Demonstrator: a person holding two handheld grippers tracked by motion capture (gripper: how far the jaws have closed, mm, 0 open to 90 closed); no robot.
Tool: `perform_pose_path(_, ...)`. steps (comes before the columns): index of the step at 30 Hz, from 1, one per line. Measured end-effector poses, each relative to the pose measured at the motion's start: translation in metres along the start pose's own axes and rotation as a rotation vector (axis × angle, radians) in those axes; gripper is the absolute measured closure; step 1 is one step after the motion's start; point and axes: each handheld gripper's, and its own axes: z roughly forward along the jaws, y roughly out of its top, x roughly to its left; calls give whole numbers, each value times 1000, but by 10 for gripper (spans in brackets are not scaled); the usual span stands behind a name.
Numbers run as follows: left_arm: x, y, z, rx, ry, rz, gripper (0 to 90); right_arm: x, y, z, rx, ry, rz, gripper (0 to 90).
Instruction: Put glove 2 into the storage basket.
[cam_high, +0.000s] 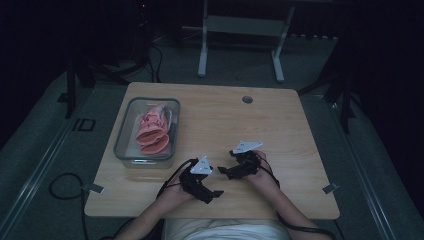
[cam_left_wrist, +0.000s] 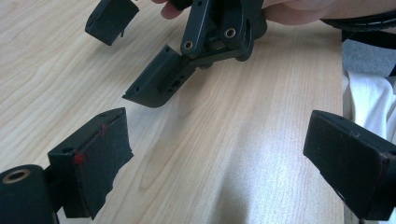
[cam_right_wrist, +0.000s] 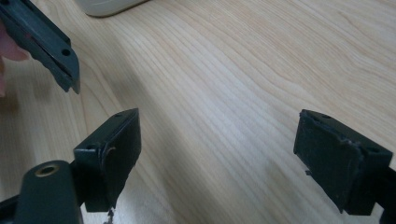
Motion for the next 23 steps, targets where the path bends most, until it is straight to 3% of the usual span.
perform_pose_path(9, -5, -9, 8, 21, 2, 36, 68, 1, -13, -5, -24, -24, -24, 150)
perform_pose_path(12, -8, -10, 10, 39, 21, 57, 68, -1, -16, -6, -25, -46, -30, 150)
perform_pose_path(23, -6, -12, 9, 27, 16, 37, 68, -1, -18, -7, -39, -64, -27, 150)
